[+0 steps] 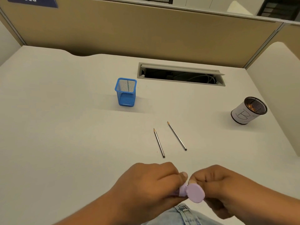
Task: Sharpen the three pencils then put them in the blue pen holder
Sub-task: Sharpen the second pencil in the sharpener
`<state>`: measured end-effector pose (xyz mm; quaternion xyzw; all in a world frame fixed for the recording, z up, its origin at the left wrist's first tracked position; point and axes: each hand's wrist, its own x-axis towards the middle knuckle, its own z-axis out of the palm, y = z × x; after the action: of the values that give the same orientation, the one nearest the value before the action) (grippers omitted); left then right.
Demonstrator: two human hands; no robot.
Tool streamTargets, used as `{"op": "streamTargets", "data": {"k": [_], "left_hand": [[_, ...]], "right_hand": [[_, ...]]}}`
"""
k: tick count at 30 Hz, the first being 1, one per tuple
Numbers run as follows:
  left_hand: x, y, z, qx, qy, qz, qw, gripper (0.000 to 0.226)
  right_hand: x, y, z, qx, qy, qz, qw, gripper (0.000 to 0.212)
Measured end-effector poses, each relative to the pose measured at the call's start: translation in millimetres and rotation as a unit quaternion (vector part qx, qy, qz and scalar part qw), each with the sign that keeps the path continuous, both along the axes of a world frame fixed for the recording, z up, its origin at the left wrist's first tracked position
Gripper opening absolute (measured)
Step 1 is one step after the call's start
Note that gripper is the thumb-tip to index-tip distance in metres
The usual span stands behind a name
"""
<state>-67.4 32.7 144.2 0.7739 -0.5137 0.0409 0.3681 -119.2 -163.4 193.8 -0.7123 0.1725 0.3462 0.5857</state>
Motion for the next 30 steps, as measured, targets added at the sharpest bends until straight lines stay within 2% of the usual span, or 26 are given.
{"op": "streamTargets", "data": {"k": [2,3,5,7,9,11,13,14,15,17,19,20,21,22,24,26,28,30], "left_hand": [[2.7,0.3,4.3,-0.003,0.067,-0.004,0.998,0.018],[3.6,0.1,7.4,-0.009,0.119,0.007,0.993,0.019],[3.7,-0.6,12.8,-0.021,0.233,0.05,0.971,0.02],[2.2,-1.6,16.3,-0.032,0.374,0.081,0.923,0.022],[1.6,-0.9,18.7,-0.045,0.496,0.075,0.864,0.021],[1.6,0.4,19.3,-0.054,0.547,0.057,0.834,0.019],[1.8,5.6,18.7,-0.058,0.563,0.041,0.823,0.019],[2.3,9.7,18.1,-0.057,0.555,0.04,0.829,0.02],[3.1,14.5,17.8,-0.054,0.526,0.046,0.847,0.02],[5.5,24.0,11.8,-0.043,0.399,0.058,0.914,0.019],[9.4,33.8,5.4,-0.016,0.239,0.032,0.97,0.017],[11.3,38.1,3.2,0.015,0.158,0.009,0.987,0.016],[13.1,43.7,-1.2,0.046,0.086,-0.013,0.995,0.016],[15.5,50.4,-5.5,0.071,0.03,-0.027,0.997,0.022],[18.7,60.1,-7.6,0.106,-0.002,-0.052,0.993,0.033],[18.8,69.0,-4.3,0.111,0.015,-0.061,0.992,0.042],[23.2,83.8,-11.6,0.08,0.039,-0.052,0.995,0.057],[27.0,84.0,-3.2,0.139,0.027,-0.079,0.987,0.05]], "right_hand": [[-0.4,-2.3,0.8,-0.024,-0.034,0.034,0.999,0.03],[-2.3,-3.3,0.4,-0.07,-0.09,0.065,0.991,0.038],[-5.8,-5.4,1.7,-0.16,-0.239,0.108,0.952,0.035],[-8.4,-10.0,-0.1,-0.248,-0.382,0.159,0.876,0.02],[-6.6,-9.8,-1.0,-0.348,-0.487,0.229,0.767,0.016],[-4.7,-10.2,-6.5,-0.407,-0.556,0.264,0.675,0.027],[-1.2,-3.8,-8.0,-0.431,-0.581,0.271,0.635,0.035],[-1.2,0.9,-8.6,-0.43,-0.571,0.271,0.645,0.036],[-2.8,6.3,-9.4,-0.416,-0.552,0.266,0.672,0.035],[-4.5,18.9,-12.1,-0.368,-0.472,0.233,0.766,0.033],[1.6,29.9,-14.6,-0.281,-0.296,0.173,0.896,0.038],[4.6,33.7,-15.0,-0.218,-0.188,0.132,0.948,0.039],[8.3,37.8,-14.1,-0.143,-0.072,0.089,0.983,0.041],[11.7,43.1,-12.3,-0.073,0.024,0.051,0.996,0.043],[14.9,50.6,-11.8,-0.016,0.117,0.028,0.993,0.044],[15.8,57.3,-13.1,0.003,0.146,0.036,0.989,0.047],[17.1,65.2,-15.1,0.012,0.157,0.037,0.987,0.045],[19.1,70.1,-16.5,0.037,0.19,0.035,0.98,0.043]]}}
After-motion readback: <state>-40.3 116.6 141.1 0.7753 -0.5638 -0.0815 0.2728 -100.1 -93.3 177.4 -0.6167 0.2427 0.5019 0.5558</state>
